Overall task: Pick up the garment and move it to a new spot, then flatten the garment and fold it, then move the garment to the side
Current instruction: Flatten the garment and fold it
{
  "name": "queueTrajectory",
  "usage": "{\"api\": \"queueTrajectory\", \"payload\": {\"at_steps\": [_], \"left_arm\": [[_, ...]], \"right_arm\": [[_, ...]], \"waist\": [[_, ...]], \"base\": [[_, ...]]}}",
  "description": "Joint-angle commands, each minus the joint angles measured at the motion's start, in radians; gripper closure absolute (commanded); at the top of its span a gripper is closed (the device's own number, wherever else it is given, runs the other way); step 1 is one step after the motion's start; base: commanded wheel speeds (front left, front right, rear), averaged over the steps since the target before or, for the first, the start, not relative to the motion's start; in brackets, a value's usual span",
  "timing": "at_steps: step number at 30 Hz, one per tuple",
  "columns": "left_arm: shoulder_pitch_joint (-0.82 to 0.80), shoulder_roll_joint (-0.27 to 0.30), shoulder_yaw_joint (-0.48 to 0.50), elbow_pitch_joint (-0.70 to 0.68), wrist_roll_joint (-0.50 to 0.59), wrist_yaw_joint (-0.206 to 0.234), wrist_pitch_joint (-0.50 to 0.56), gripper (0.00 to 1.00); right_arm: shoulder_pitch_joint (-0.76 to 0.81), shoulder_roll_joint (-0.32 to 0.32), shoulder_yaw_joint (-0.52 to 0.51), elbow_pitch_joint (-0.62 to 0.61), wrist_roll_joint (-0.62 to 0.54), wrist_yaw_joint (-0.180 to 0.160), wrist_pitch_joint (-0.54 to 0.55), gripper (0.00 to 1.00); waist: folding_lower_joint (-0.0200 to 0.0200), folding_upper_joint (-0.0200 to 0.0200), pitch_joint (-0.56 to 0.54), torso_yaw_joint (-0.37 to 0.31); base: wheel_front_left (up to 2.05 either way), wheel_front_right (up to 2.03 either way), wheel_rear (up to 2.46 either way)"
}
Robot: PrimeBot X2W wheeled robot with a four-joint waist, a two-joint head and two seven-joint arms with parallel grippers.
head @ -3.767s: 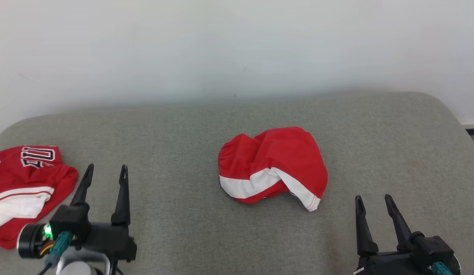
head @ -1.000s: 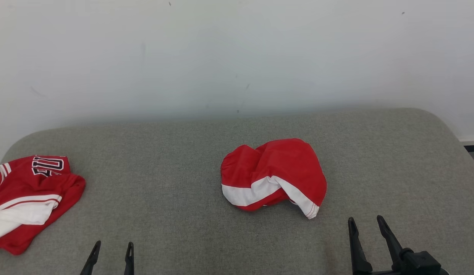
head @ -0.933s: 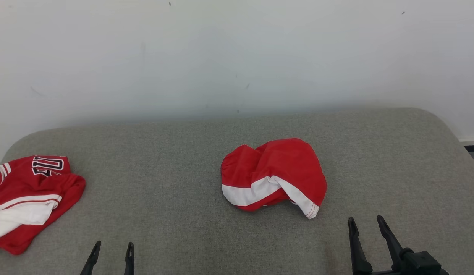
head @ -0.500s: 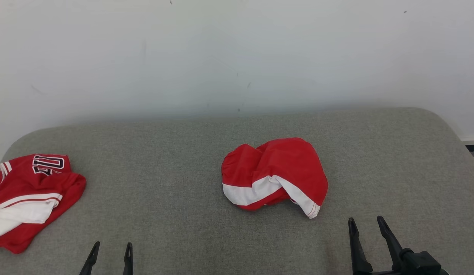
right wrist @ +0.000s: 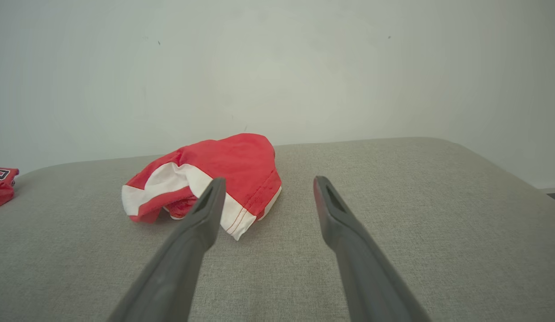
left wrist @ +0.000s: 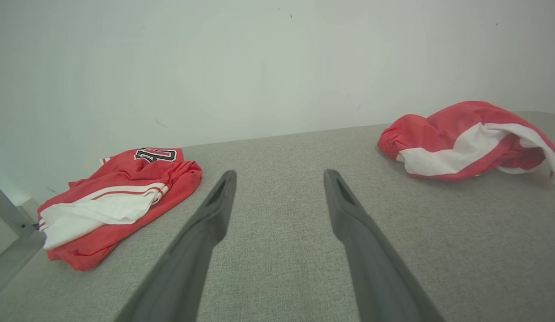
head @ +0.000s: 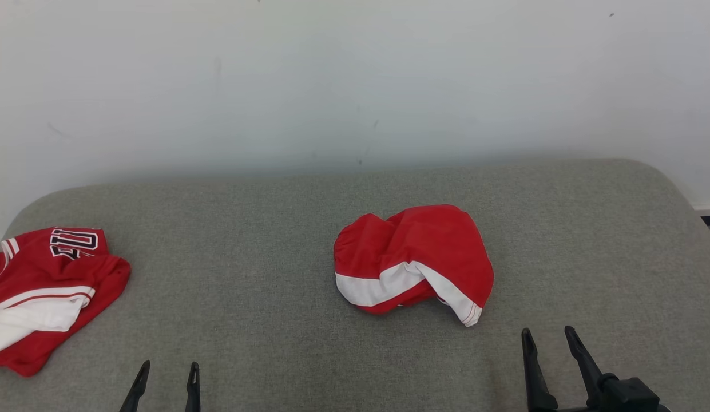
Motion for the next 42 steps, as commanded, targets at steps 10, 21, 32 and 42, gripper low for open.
{"api": "queueTrajectory", "payload": {"at_steps": [10,21,32,42], "left_arm": [[-0.027,-0.016,0.002,0.005,0.012,-0.001,-0.003,0.0],[-0.071,-0.026,-0.022,0.013,0.016,-0.015,-0.003,0.0],[-0.126,-0.029,-0.031,0.042,0.007,-0.029,-0.003,0.0],[-0.113,-0.03,-0.025,0.066,0.0,-0.038,-0.003,0.0]], "right_arm": [[-0.119,-0.004,0.031,0.133,-0.042,0.001,-0.001,0.0],[-0.341,-0.058,0.049,0.475,-0.02,0.001,0.0,0.0],[-0.457,-0.065,0.074,0.661,0.053,0.001,-0.001,0.61],[-0.435,-0.078,0.126,0.605,0.125,0.001,-0.001,1.0]], "waist": [[0.0,0.0,0.031,0.021],[0.0,0.0,0.102,0.075],[0.0,0.0,0.132,0.108],[0.0,0.0,0.101,0.093]], "base": [[0.0,0.0,0.0],[0.0,0.0,0.0],[0.0,0.0,0.0],[0.0,0.0,0.0]]}}
